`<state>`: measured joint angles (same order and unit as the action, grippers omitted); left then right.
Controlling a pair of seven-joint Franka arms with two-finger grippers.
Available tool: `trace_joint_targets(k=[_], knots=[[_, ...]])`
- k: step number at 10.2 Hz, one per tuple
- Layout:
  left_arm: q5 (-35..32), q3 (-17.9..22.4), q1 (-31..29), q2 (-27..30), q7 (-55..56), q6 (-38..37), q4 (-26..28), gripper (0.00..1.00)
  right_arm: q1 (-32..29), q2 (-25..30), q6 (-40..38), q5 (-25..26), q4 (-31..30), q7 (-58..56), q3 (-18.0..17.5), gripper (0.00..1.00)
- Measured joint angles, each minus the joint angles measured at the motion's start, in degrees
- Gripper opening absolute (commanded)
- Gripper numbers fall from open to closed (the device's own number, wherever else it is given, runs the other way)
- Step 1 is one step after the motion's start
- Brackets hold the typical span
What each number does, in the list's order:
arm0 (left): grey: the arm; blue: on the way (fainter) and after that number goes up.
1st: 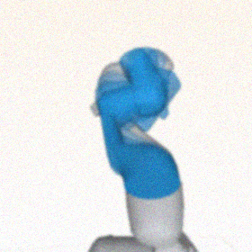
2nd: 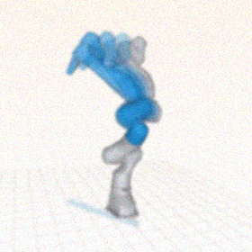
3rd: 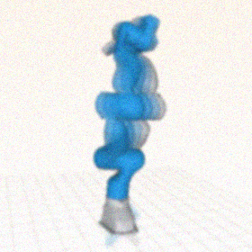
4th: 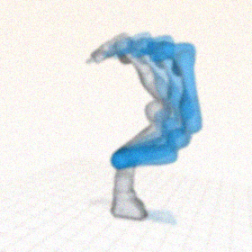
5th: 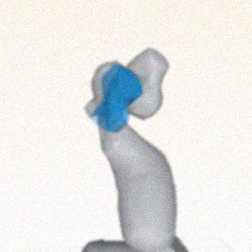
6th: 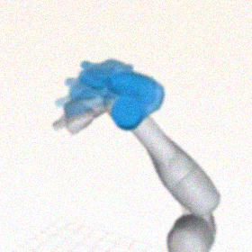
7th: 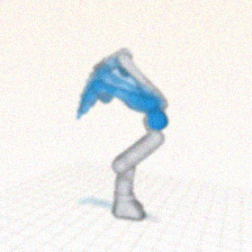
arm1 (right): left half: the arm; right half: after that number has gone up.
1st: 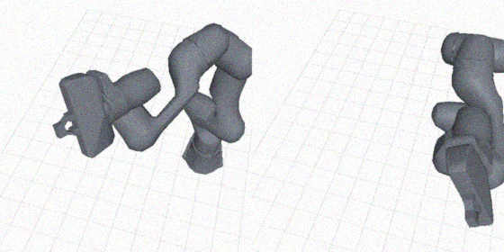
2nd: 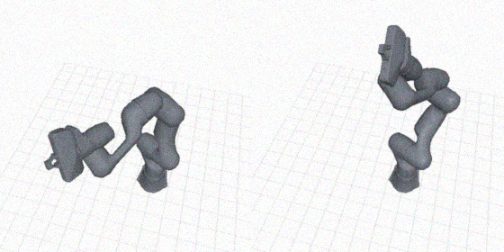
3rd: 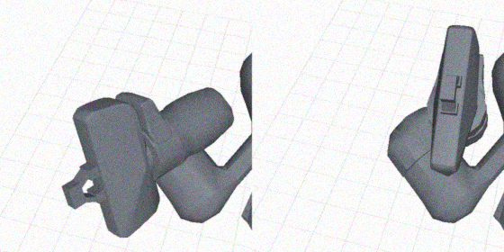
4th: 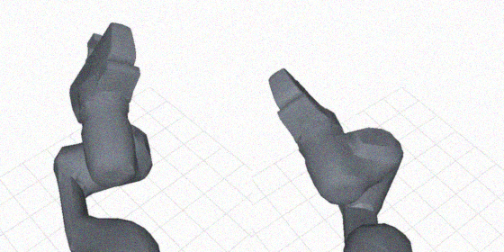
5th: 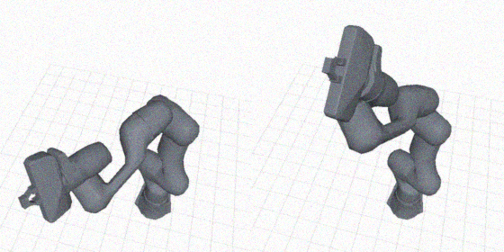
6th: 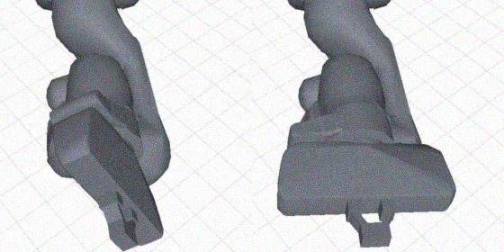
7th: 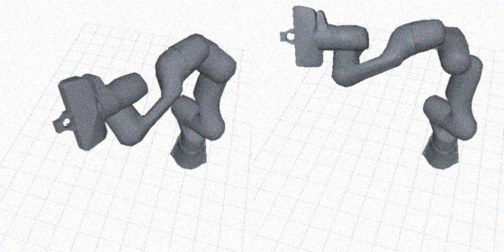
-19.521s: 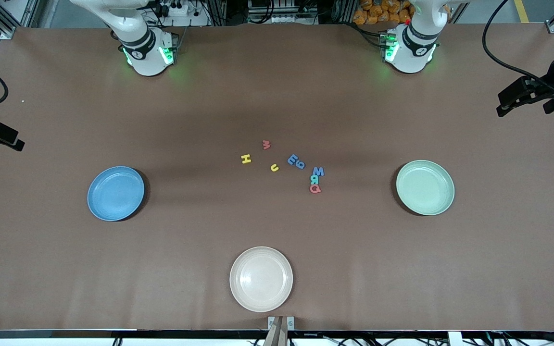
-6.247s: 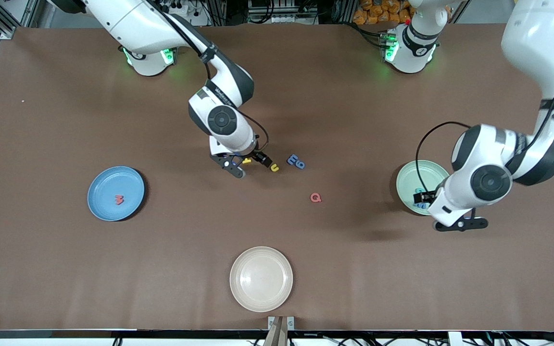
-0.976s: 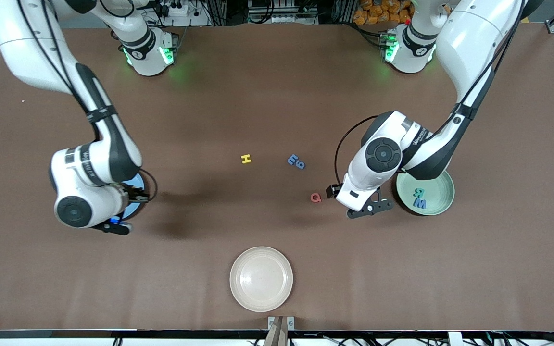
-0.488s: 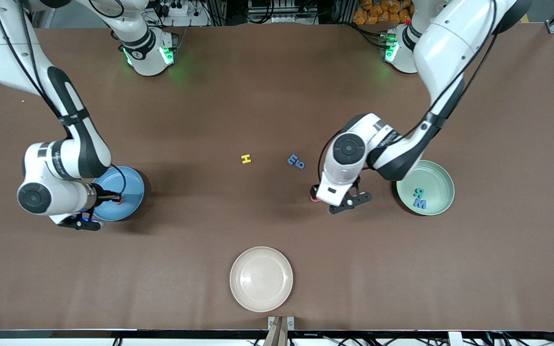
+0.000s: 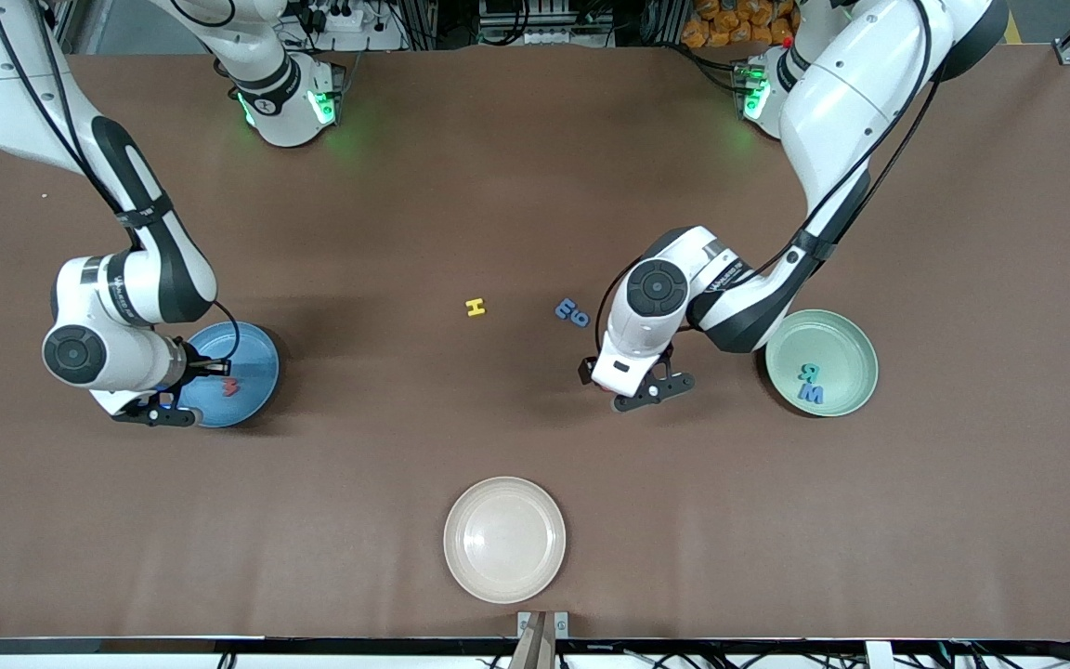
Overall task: Sort upper and lower case letters into plates
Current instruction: 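Carry the yellow u to the blue plate while the left gripper reaches pink a, then grasp the pink a with the left gripper while the right gripper releases u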
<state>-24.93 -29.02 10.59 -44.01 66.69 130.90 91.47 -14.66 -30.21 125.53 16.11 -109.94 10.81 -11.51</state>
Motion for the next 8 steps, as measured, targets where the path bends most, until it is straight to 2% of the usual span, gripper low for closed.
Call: trace_joint_targets(k=[3,4,5,6,7,8], knots=[[-1.16,0.11,0.1,-1.88,1.02,1.74,0.04,0.97,-2.71,0.89,0.39,0.04,-0.87,-4.53,0.0,0.01],[-2.61,0.19,0.11,-2.46,1.13,1.8,0.03,0.95,-2.9,1.11,0.41,0.04,-0.96,-4.7,-0.01,0.08],[-3.19,0.23,0.15,-3.04,1.14,1.86,0.02,0.94,-2.89,1.18,0.47,0.04,-1.03,-4.71,-0.12,0.29],[-3.22,0.24,0.35,-3.45,1.14,1.97,0.02,0.94,-2.89,1.18,0.53,0.04,-1.09,-4.7,-0.2,0.94],[-3.22,0.24,0.71,-3.73,1.15,2.04,0.0,0.93,-2.89,1.18,0.55,0.04,-1.13,-4.7,-0.2,1.0],[-3.22,0.25,0.99,-3.96,1.15,2.04,-0.01,0.9,-2.89,1.19,0.56,0.04,-1.17,-4.71,-0.2,1.0]])
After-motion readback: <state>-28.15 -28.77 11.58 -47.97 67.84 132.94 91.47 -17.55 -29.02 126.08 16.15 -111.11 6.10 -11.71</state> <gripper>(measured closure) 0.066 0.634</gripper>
